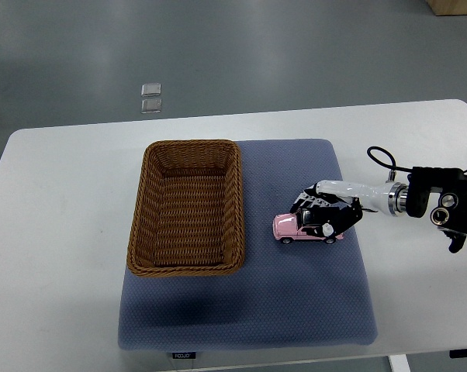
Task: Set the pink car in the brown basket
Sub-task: 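Lower the right hand onto the pink car and close fingers around it, then lift the pink car with the right hand and carry it over the basket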
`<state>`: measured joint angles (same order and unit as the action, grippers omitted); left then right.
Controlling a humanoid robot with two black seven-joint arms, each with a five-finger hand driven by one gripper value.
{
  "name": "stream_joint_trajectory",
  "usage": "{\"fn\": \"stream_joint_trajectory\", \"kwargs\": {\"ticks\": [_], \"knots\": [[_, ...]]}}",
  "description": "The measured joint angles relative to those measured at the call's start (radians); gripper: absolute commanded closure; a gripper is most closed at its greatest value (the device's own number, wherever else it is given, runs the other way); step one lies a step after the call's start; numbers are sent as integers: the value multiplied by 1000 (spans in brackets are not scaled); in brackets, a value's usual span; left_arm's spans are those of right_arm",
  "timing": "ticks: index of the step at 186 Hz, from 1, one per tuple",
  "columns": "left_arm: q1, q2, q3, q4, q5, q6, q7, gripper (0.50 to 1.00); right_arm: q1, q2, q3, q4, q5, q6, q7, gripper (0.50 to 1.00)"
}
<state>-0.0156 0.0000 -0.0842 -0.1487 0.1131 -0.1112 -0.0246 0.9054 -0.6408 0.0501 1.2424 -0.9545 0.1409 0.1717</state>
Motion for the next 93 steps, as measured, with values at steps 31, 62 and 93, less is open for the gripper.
{"fn": "stream_joint_trajectory", "kwargs": {"ticks": [31, 62, 93], "knots": [[0, 0, 1, 1, 0, 0, 0, 500, 8, -12, 11, -3, -1, -2, 1, 1000], [0, 0, 2, 2, -1, 0, 0, 500, 26, -39, 18, -3, 3, -1, 3, 1000], [0, 0, 3, 2, -1, 1, 0, 500, 66, -68, 19, 9, 9, 3, 8, 1000]]}}
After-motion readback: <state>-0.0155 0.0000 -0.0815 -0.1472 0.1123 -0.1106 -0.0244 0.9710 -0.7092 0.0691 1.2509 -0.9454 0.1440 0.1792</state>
